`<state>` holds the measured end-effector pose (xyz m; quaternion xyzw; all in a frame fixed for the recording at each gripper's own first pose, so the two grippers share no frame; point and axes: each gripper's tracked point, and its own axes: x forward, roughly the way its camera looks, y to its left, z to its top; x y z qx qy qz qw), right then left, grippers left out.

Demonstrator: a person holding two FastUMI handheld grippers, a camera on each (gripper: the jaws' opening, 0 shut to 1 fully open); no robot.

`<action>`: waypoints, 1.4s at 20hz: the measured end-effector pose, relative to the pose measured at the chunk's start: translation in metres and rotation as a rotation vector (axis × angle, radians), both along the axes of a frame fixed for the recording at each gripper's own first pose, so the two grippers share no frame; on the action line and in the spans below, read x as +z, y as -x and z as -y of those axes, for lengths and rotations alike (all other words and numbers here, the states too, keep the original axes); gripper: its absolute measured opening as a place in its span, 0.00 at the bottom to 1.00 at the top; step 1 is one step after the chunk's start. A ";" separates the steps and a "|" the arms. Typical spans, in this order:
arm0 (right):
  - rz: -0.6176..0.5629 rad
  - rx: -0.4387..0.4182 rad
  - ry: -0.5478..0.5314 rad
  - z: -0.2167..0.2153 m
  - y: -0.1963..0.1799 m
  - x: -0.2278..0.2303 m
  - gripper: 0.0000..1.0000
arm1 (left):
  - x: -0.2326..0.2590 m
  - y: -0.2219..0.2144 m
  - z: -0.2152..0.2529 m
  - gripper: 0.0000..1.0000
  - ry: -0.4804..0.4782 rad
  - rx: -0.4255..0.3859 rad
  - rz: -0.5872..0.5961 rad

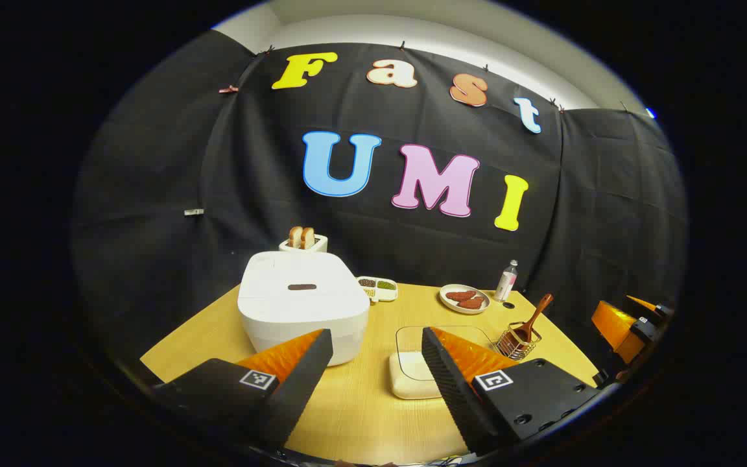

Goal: Close the left gripper, press the button to open the rice cooker; take a wooden spoon from the chopstick holder with the right hand, scoop a spoonful of rice and pour it into the rice cooker, then put the wooden spoon back into the chopstick holder.

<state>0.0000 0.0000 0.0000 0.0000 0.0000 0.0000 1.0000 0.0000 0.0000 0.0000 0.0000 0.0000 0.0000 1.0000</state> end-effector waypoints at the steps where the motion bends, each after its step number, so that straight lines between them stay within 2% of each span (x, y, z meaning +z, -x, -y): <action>1: -0.004 -0.017 -0.006 0.004 0.001 -0.002 0.98 | 0.004 -0.002 0.000 0.96 -0.014 -0.011 0.012; 6: -0.020 -0.125 -0.025 0.029 -0.001 -0.011 0.98 | 0.015 -0.004 0.005 0.96 -0.093 -0.071 0.066; 10: -0.033 -0.174 -0.034 0.039 0.001 -0.014 0.96 | 0.008 -0.004 0.002 0.96 -0.089 -0.086 0.047; 17: -0.039 -0.192 -0.040 0.040 0.001 -0.019 0.98 | -0.001 -0.004 -0.013 0.96 -0.117 -0.086 0.031; 22: -0.032 -0.188 -0.035 0.034 0.001 -0.015 0.98 | -0.002 -0.006 -0.029 0.96 -0.133 -0.057 0.012; 28: -0.048 -0.176 -0.028 0.029 0.007 -0.021 0.98 | 0.011 -0.027 -0.046 0.94 -0.146 -0.047 0.011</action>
